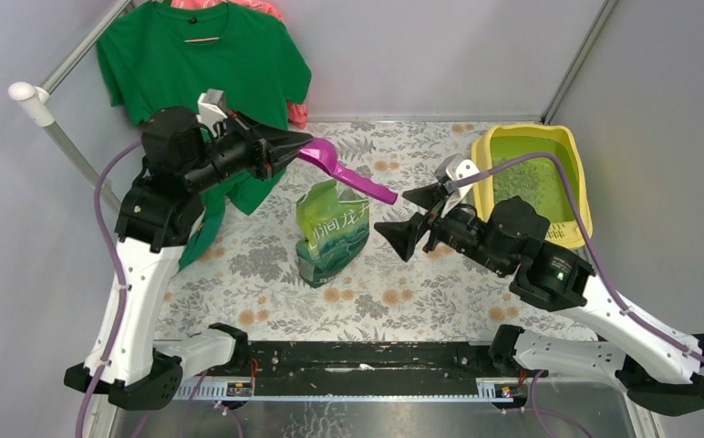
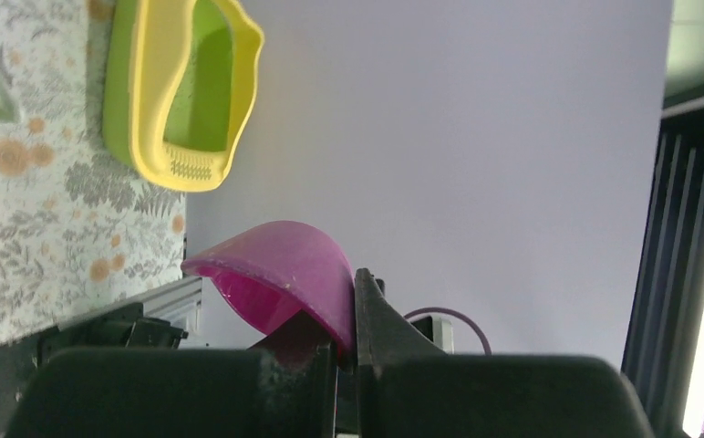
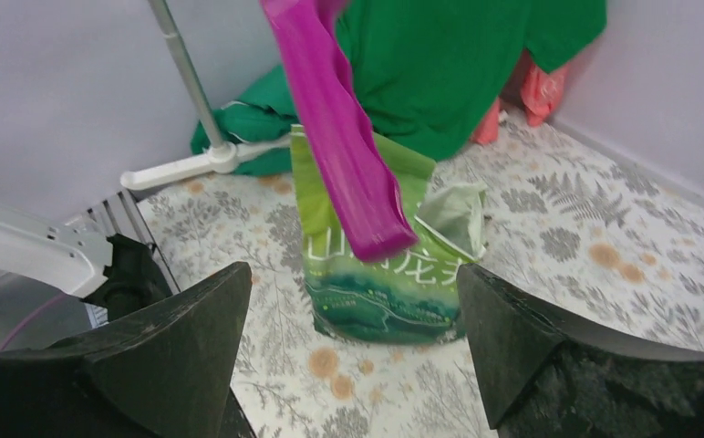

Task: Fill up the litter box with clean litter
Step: Pick up the spatula from the center of the board.

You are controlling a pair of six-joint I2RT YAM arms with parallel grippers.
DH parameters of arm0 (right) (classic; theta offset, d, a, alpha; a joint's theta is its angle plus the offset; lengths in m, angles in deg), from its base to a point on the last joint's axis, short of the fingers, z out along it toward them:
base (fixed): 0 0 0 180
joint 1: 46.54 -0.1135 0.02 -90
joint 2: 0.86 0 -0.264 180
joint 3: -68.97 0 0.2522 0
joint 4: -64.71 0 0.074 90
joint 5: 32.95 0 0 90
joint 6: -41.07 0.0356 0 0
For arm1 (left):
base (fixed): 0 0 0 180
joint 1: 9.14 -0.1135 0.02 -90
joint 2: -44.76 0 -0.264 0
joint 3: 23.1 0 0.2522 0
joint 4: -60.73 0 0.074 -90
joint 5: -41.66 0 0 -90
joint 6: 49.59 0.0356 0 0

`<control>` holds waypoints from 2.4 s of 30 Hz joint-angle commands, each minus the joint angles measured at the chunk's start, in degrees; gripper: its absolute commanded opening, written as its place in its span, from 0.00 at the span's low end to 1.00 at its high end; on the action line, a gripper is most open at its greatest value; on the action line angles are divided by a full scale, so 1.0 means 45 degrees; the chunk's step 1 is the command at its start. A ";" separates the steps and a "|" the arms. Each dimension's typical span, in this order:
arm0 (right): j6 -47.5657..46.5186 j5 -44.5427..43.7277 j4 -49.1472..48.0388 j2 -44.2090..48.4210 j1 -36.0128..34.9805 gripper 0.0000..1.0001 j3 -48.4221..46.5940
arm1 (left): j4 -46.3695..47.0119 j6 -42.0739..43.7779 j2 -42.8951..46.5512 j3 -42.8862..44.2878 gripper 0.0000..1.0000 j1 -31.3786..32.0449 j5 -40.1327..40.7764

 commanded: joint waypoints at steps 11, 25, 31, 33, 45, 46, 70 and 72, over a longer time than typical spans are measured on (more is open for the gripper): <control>-0.0508 0.2154 -0.5505 -0.0629 0.0001 0.86 0.1736 | 0.1333 -0.2558 0.0553 -0.3515 0.11 -0.0743 -0.2230; -0.1301 0.1259 -0.6994 0.0009 0.0001 0.85 0.3677 | 0.2060 -0.2697 0.0803 -0.4395 0.11 -0.1244 -0.3209; -0.1350 0.1874 -0.7187 -0.0533 0.0004 0.65 0.3428 | 0.2584 -0.2929 0.0973 -0.5199 0.11 -0.1305 -0.3346; -0.1348 0.2058 -0.7115 -0.0727 0.0001 0.55 0.3323 | 0.2846 -0.3080 0.1033 -0.5441 0.11 -0.1341 -0.3415; -0.1403 0.2136 -0.6221 -0.1018 0.0000 0.11 0.2948 | 0.4223 -0.3993 0.1260 -0.6402 0.25 -0.1479 -0.3517; -0.1338 0.2096 -0.6069 -0.0974 0.0001 0.09 0.2839 | 0.4322 -0.4016 0.1264 -0.6379 0.39 -0.1490 -0.3477; 0.1373 -0.0760 1.1610 -0.5975 0.0301 0.00 -1.2328 | -0.1257 0.7689 0.4094 -0.4398 0.90 -0.3629 0.2047; 0.1251 0.0424 1.2715 -0.7309 0.1447 0.00 -1.4072 | -0.1061 0.7729 0.4620 -0.5418 0.89 -0.3629 0.2112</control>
